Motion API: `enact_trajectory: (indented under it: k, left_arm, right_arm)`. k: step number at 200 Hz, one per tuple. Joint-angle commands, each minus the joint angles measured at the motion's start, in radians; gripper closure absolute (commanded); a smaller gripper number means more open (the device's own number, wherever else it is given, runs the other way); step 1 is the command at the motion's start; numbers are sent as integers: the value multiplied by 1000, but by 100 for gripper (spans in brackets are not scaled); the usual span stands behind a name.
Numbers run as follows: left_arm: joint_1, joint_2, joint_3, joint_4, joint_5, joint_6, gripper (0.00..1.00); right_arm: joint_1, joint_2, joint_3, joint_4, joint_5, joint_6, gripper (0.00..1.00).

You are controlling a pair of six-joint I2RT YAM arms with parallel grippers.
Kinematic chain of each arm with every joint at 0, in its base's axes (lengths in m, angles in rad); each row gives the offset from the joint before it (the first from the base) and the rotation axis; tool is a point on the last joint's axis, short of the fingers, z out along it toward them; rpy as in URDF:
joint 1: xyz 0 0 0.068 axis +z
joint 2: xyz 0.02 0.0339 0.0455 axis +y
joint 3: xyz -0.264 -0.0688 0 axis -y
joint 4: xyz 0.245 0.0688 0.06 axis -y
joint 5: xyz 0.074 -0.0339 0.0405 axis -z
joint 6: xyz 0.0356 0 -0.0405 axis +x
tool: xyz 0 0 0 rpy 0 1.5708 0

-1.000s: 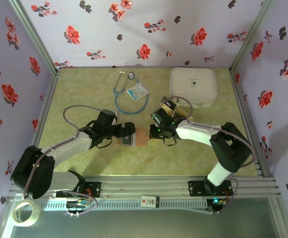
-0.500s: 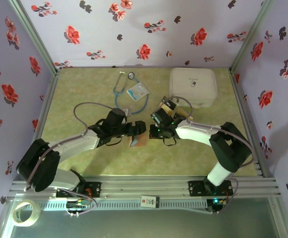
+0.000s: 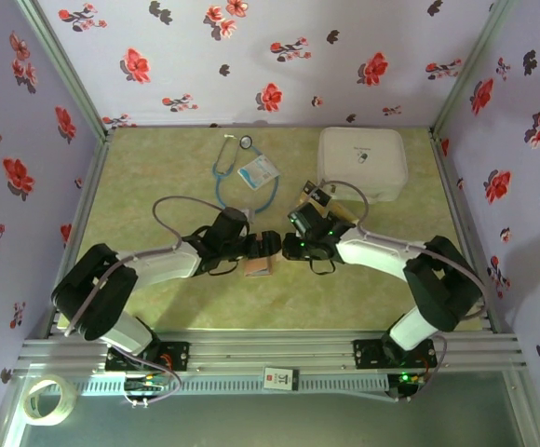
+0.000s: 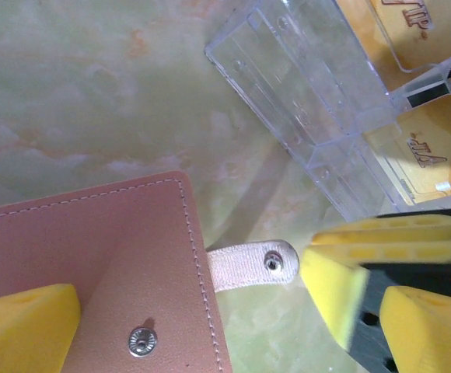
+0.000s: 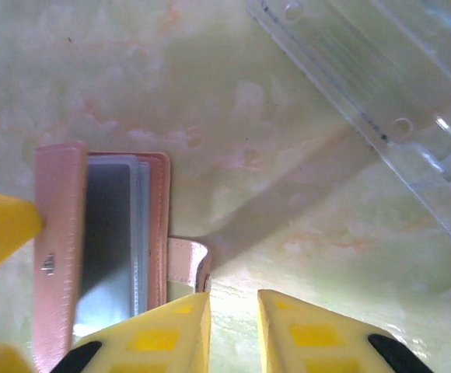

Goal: Put the credit cards into the card holder
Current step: Close the card holder at the center of the table.

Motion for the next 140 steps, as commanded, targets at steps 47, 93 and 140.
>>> enact_trajectory:
  k: [47, 93, 140]
  left_arm:
    - [-46, 55, -9, -116, -154, -54, 0]
    - [-49, 69, 22, -189, -173, -33, 0]
    - [-36, 6, 148, -302, -173, 61, 0]
  right_arm:
    - [-43, -131, -53, -74, 52, -1, 71]
    - [-46, -144, -37, -82, 34, -1, 69]
    - [-35, -152, -30, -38, -25, -1, 70]
